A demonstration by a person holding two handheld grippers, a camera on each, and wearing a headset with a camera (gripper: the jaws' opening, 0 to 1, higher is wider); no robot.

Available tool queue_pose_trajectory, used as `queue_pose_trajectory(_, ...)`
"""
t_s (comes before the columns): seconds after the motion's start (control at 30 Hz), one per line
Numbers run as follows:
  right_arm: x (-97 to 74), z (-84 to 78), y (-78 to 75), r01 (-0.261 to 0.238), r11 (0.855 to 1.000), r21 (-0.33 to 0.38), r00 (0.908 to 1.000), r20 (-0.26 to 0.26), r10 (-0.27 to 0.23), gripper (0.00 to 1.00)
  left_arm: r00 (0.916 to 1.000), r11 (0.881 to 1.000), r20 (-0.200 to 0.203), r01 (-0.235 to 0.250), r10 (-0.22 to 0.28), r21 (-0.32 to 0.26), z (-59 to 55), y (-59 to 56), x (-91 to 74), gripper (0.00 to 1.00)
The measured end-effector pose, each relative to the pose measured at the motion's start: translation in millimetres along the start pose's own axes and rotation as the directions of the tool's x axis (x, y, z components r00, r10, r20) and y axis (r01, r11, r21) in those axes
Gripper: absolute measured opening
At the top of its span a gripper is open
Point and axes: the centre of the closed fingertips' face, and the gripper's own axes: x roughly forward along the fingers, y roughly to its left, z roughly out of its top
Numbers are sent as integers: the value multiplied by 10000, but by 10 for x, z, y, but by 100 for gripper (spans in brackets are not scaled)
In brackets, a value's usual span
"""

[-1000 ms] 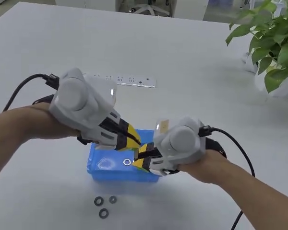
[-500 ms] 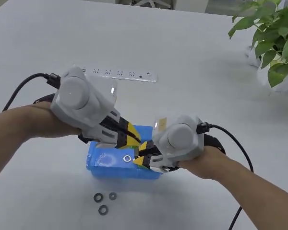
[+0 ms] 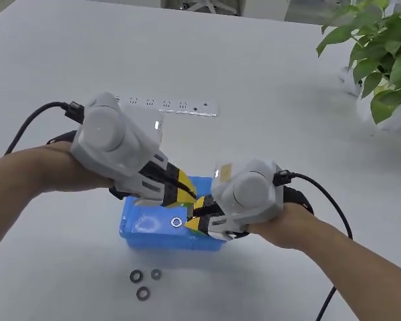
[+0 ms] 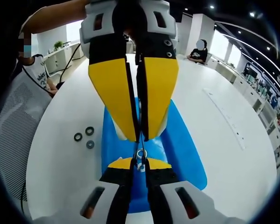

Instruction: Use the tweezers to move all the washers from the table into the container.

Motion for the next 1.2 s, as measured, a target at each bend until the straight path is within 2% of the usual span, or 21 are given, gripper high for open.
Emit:
queue_pose_trajectory(0.3,-92,107,2,147,9998,-154,9998,95,-146,12,9998,9998,106,-173,171,141,100,-11,-108,6)
queue_pose_trajectory(0.77,-270,377,88,438,9980,-456,9982,441,-418,12,9992,9984,187,-361,353,434,286,-132,-364,6)
queue_pose_trajectory(0.93,-322,455,156,515,9971,-555,9973,544,-485,12,9989,9979,203,-432,422,473,331,-198,-449,6)
queue_pose_trajectory(1.2,-363,526,304,533,9961,-696,9969,614,-491,12,9990,9975,63,-448,445,549,343,-347,-545,6)
